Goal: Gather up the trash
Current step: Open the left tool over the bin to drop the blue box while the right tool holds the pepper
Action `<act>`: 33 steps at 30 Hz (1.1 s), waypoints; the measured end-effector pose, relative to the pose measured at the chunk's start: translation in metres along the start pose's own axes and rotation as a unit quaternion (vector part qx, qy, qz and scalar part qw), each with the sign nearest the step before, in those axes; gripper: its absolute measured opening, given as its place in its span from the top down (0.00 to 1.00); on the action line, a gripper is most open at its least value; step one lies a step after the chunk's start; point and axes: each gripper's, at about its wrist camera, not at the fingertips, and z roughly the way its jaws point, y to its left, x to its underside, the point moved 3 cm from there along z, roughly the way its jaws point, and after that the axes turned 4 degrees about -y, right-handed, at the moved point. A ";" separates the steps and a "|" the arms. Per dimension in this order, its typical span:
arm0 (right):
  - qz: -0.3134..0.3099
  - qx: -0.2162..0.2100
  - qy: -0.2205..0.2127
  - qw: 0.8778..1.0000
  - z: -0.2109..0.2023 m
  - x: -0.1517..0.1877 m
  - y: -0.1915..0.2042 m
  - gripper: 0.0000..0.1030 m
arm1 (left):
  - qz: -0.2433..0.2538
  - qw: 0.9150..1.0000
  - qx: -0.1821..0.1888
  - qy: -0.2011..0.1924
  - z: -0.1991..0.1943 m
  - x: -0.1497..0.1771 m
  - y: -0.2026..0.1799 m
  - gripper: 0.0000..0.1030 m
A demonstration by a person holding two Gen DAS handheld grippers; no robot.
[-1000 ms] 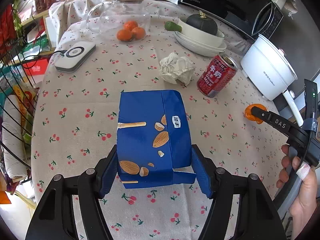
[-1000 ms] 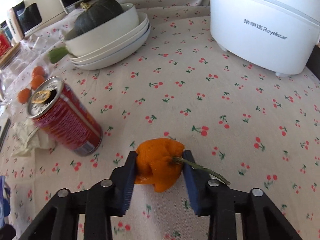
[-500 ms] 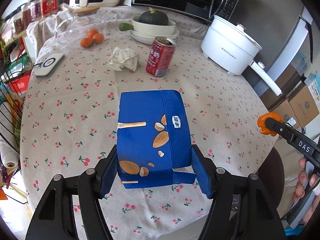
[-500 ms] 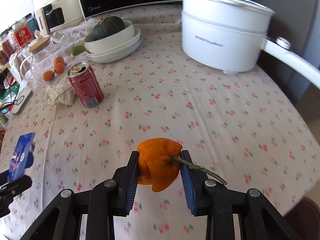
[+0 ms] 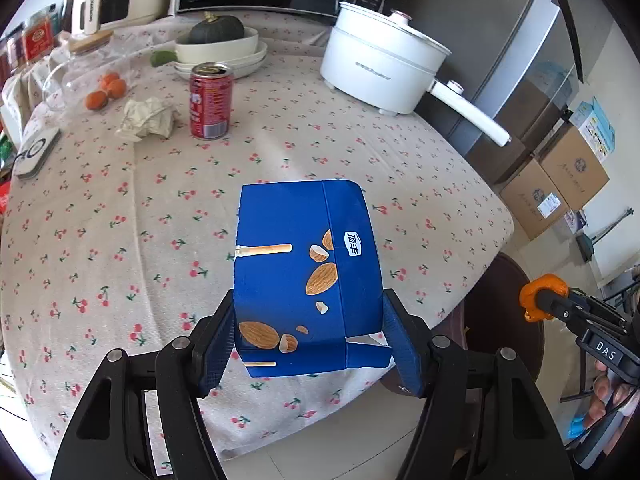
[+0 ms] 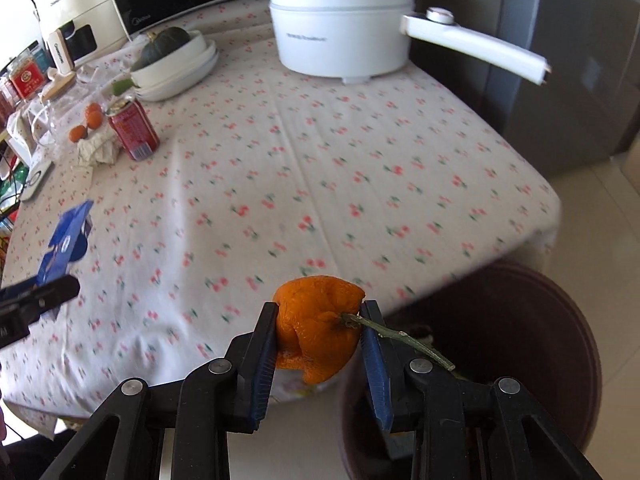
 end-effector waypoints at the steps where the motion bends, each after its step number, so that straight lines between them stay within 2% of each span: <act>1: 0.003 0.003 0.001 1.000 -0.003 0.004 -0.007 0.65 | 0.005 1.000 0.004 0.002 0.002 0.001 -0.007 0.31; 11: 0.054 0.045 0.014 0.997 -0.022 0.046 -0.094 0.65 | 0.087 0.995 0.051 0.024 0.027 0.023 -0.099 0.31; 18: 0.084 0.066 0.022 0.994 -0.031 0.073 -0.141 0.65 | 0.161 0.982 0.094 0.031 0.040 0.045 -0.167 0.31; 24: 0.100 0.080 0.030 0.991 -0.035 0.087 -0.167 0.65 | 0.196 0.973 0.114 0.035 0.055 0.062 -0.201 0.30; 27: 0.099 0.081 0.032 0.991 -0.035 0.089 -0.171 0.65 | 0.206 0.971 0.119 0.033 0.059 0.064 -0.209 0.24; 30: 0.097 0.082 0.035 0.991 -0.035 0.091 -0.173 0.65 | 0.220 0.969 0.108 0.033 0.062 0.068 -0.212 0.12; 33: 0.096 0.083 0.038 0.991 -0.033 0.091 -0.173 0.65 | 0.230 0.968 0.100 0.028 0.062 0.069 -0.213 0.09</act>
